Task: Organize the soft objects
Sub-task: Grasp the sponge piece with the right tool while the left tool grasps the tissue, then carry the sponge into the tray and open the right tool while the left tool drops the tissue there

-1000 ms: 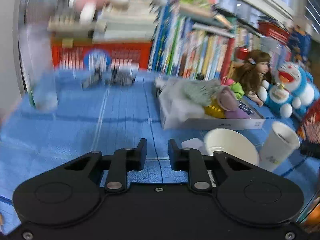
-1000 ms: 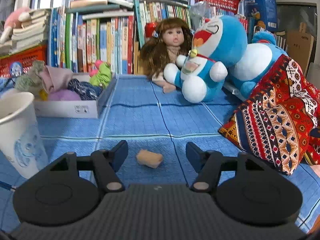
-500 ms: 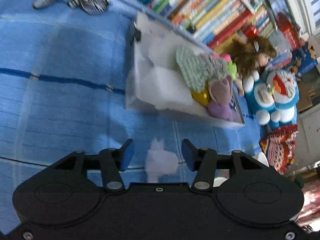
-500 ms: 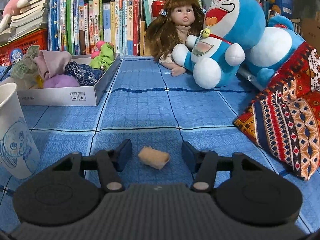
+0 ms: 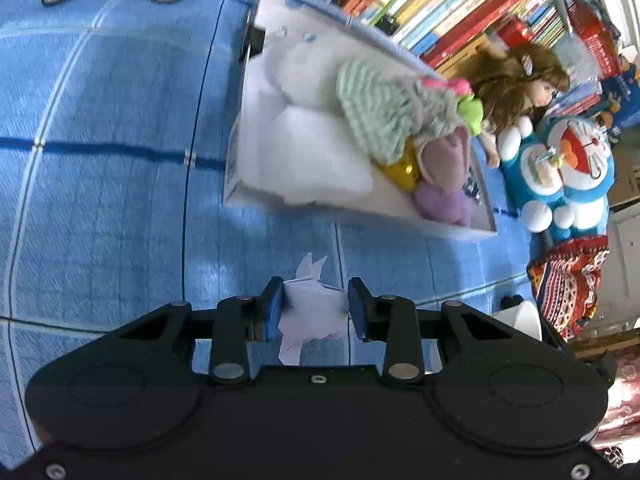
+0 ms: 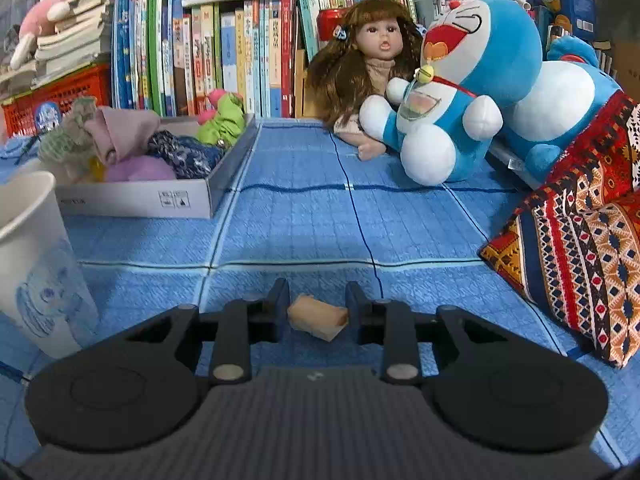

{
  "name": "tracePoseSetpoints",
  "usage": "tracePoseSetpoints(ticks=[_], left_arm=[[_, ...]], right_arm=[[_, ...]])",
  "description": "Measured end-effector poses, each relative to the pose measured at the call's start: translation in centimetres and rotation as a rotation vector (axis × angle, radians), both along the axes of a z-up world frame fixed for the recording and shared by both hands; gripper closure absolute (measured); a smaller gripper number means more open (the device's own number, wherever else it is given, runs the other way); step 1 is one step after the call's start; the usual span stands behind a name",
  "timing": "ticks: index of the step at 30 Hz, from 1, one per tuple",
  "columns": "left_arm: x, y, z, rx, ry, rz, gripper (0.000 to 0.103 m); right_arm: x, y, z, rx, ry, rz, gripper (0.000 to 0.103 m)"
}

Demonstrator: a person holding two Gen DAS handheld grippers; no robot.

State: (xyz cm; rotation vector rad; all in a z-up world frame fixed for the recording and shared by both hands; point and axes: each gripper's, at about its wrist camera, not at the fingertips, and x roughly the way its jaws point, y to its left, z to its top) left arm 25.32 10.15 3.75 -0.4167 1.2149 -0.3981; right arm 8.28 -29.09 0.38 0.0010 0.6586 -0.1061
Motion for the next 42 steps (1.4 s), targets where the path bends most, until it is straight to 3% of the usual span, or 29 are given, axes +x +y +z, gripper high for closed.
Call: tracePoseSetpoints(ticks=[5,11,20,26,32,42], left_arm=[[-0.4,-0.1,1.7,0.028,-0.067,0.015,0.071],[-0.9,-0.9,4.4,0.06,-0.173,0.015,0.071],[-0.2,-3.9,6.9,0.105,-0.301,-0.009,0.071],[2.0,-6.2,6.2,0.106,-0.275,-0.049,0.071],[3.8,-9.3,4.1,0.19,-0.256,-0.114,0.071],[7.8,-10.9,2.8,0.243,-0.266,-0.059,0.07]], right_arm=[[-0.1,0.5,1.5,-0.003,-0.031,0.014,0.068],[1.3,1.1,4.6,0.059,-0.066,0.05,0.068],[6.9,4.5,8.6,0.192,-0.026,0.209,0.068],[12.2,6.7,7.9,0.265,0.11,0.249,0.068],[15.9,7.2,5.0,0.307,0.227,0.23,0.068],[19.8,8.0,3.9,0.297,0.219,0.242,0.068]])
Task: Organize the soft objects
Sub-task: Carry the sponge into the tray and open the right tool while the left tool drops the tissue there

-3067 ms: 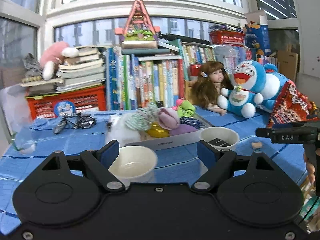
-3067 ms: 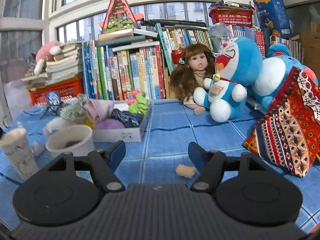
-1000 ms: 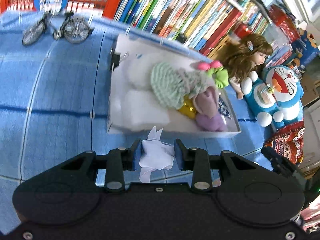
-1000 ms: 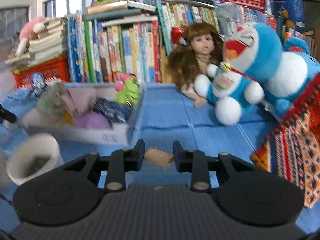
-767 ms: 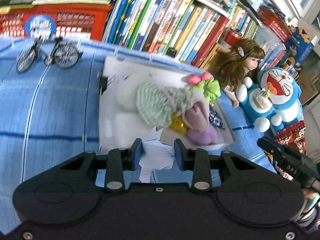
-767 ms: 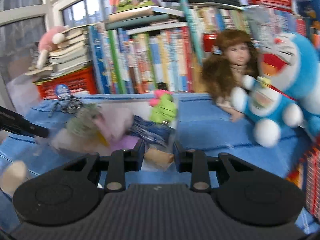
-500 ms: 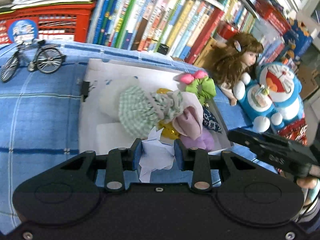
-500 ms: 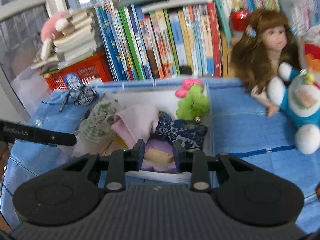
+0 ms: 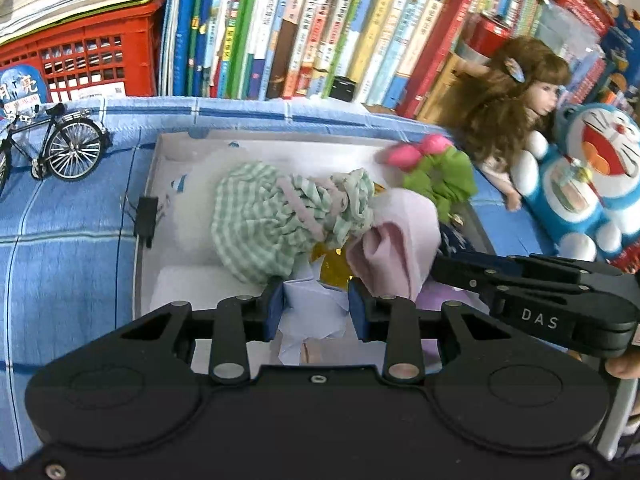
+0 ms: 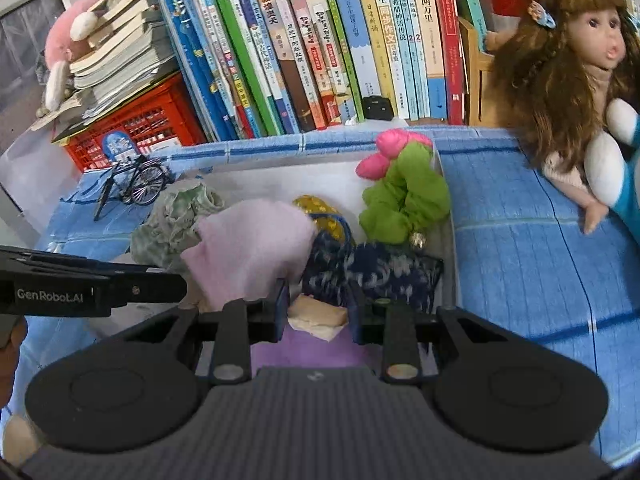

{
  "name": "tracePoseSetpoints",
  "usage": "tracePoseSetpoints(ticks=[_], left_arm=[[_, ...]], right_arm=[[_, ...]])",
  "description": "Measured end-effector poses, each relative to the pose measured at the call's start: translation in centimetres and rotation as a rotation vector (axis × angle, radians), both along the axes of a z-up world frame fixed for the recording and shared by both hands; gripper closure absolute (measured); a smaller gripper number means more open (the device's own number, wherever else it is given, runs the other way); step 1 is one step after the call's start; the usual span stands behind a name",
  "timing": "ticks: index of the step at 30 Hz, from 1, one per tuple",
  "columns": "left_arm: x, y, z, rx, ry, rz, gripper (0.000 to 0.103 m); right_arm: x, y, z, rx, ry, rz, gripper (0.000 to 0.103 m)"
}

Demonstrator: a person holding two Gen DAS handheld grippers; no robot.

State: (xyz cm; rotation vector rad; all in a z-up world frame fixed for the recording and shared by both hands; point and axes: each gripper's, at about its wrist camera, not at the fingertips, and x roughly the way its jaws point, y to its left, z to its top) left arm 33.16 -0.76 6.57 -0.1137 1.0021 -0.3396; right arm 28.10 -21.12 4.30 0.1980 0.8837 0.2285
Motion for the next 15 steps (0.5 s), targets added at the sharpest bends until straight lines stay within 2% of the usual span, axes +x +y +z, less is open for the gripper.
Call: tracePoseSetpoints(ticks=[5,8,9,10,15], left_arm=[[1.1,-0.3,-0.1,0.007,-0.011,0.027,0.07],[0.8,-0.8,0.0,0.029,-0.019,0.02,0.063],[0.6,-0.9,0.1,0.035,-0.021,0.018,0.06],[0.3,-1.0,0.1,0.04,-0.022,0.018,0.057],[-1.3,-1.4,0.9,0.061,-0.041,0.013,0.05]], right_arm=[[1.9,0.0,0.1,0.01,0.0,-0.008,0.067],[1.8,0.0,0.0,0.019,-0.006,-0.006,0.064],[1.7,0.1,0.0,0.02,-0.007,-0.007,0.061],[1.4,0.1,0.0,0.022,-0.007,0.0,0.05],[0.1,-0.1,0.6,0.043,-0.02,0.007,0.039]])
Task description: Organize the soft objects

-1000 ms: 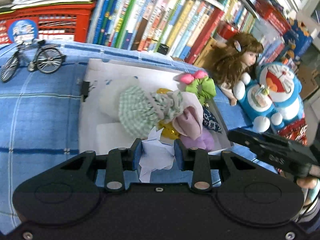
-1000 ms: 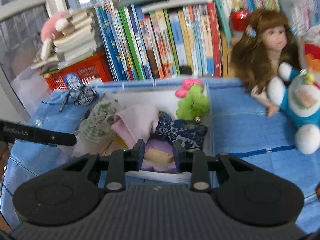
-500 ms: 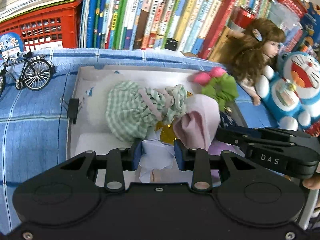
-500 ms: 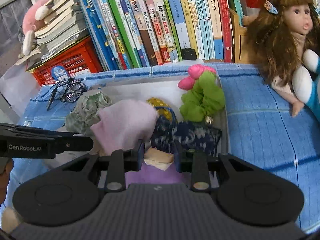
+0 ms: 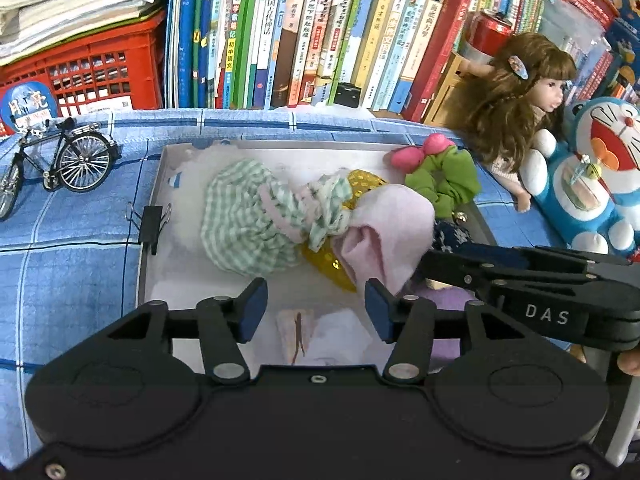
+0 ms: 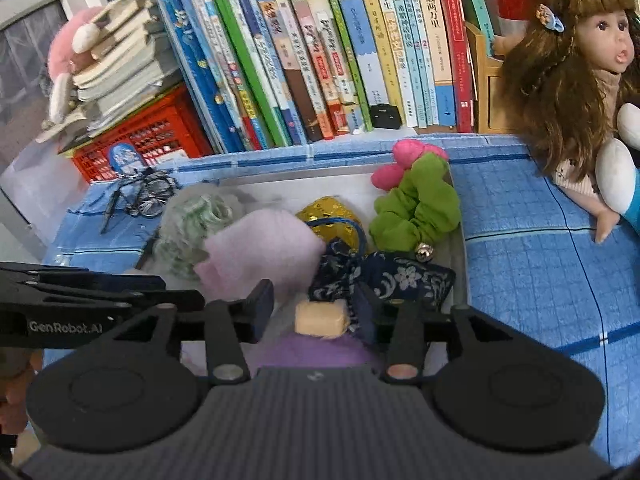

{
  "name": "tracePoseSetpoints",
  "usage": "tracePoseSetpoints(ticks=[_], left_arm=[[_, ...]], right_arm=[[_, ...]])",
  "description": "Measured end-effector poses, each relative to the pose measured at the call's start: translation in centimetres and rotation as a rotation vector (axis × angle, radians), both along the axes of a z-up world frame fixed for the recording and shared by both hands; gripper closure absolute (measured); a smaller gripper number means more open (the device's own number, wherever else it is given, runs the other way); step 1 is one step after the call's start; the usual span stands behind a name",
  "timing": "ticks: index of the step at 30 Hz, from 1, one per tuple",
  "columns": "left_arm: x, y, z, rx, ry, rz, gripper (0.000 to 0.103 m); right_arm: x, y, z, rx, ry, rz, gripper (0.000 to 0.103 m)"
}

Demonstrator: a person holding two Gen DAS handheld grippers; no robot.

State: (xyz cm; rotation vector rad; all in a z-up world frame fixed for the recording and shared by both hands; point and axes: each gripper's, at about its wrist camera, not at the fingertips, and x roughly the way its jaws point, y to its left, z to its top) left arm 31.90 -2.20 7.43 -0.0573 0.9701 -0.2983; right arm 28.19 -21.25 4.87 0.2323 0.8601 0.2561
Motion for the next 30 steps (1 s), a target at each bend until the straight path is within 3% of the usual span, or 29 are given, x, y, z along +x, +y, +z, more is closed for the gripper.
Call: tracePoseSetpoints(ticks=[4,9,18,24,30], left_arm=[[-2.0,-0.1,1.1,0.007,-0.034,-0.003,0.036],[-4.8,0.1,2.5,0.025,-0.087,0.002,0.028],[-10.9,1.1,4.7,0.02,-0.17,0.016,0.021],[-15.5,2.5,5.6,-0.02,-0.23,0.031,0.016],[-19.5,3.2,5.6,-0.01,-0.281,0.041,0.011]], right_arm=[[-1.5,0.2,1.2,0.006,-0.025,0.003,0.036],[-4.1,0.8,3.0,-0.029,-0.085,0.008,0.031],[-9.8,1.7,6.3,-0.091,-0.222,0.0,0.02],[-15.5,2.6,7.6,-0.157,-0.351,0.0,0.017],[-19.9,2.8,8.7,-0.167,-0.442,-0.013,0.014]])
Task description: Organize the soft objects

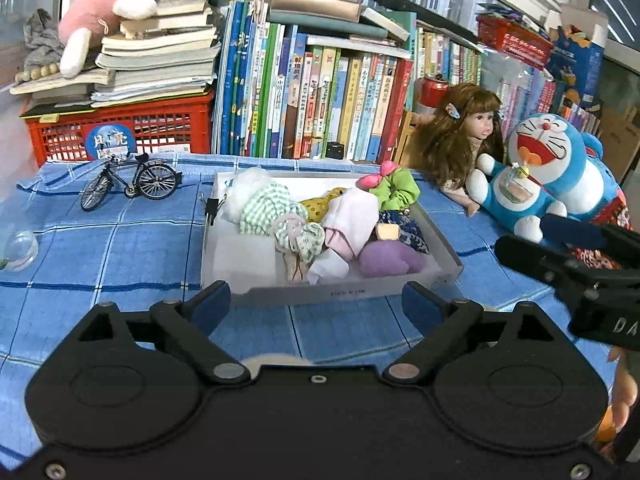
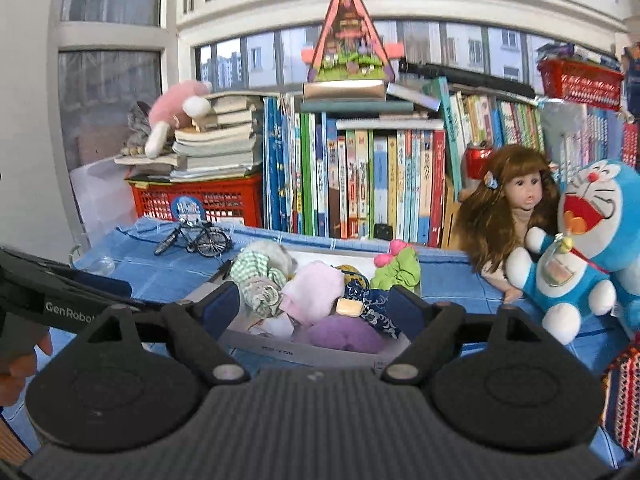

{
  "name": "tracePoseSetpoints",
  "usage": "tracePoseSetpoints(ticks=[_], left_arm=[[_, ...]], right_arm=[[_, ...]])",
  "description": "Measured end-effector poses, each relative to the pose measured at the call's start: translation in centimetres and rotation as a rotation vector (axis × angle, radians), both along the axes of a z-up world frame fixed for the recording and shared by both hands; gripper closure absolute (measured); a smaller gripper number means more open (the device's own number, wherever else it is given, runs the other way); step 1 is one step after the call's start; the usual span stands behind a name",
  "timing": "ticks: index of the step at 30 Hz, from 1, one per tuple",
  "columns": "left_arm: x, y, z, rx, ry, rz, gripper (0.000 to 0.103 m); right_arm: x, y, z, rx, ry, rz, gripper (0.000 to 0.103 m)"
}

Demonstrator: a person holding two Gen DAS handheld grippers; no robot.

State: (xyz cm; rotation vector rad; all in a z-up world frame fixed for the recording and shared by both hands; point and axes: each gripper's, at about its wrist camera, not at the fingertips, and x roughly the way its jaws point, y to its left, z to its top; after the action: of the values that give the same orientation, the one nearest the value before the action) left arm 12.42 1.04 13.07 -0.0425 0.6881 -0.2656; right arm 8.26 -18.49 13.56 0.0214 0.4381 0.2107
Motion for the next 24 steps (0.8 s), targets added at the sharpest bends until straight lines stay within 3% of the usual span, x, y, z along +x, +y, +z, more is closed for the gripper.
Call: tracePoseSetpoints(ticks=[10,17,24], left_arm=[[-5.7,0.8,-1.2,-0.02,-0.071,0.01,0.01],[-9.4,0.9,-3.3,0.008,-0.138,0.057,0.01],[-12.3,0.7,-6.3,0.034,-0.124,0.089,0.01]], right_arm=[[-5.2,0.1,-0.7,0.003,-0.077,-0.025,0.007],[-7.6,-0.3,-2.5,0.021,-0.076,-0.047,0.006],[-9.6,-0.3,-5.1,0.003,-0.064,-0.066,0.002]])
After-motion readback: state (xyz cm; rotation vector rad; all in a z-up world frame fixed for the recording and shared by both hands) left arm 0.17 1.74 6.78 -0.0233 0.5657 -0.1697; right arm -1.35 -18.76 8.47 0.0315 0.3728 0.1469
